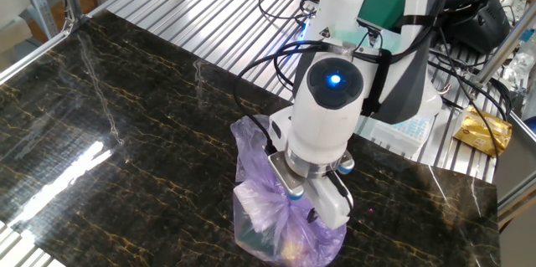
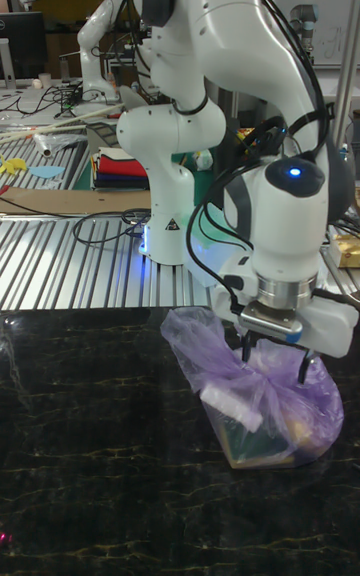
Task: Pick up a bag of things
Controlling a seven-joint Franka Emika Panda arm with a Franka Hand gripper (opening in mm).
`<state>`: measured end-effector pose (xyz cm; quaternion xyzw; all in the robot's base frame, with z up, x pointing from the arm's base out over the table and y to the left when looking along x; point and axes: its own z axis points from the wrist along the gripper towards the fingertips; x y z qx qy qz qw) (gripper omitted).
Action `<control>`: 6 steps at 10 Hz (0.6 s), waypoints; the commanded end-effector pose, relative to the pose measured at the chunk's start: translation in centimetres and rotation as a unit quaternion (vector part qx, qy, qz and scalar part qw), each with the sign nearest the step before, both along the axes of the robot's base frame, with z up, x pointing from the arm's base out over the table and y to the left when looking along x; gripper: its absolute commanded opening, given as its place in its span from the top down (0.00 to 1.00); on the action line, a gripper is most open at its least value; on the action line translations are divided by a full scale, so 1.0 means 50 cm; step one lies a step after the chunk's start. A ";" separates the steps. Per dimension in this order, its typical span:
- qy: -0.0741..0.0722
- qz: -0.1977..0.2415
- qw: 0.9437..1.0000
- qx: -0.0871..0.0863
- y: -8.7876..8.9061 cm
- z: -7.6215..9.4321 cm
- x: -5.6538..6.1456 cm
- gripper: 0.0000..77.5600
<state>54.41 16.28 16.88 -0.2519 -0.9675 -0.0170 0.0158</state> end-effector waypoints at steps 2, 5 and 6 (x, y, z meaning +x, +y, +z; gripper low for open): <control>-0.019 -0.004 1.000 0.002 -0.008 -0.022 0.020 0.00; -0.020 -0.008 1.000 0.007 -0.011 -0.038 0.019 0.00; -0.021 -0.007 1.000 0.007 -0.011 -0.042 0.018 0.00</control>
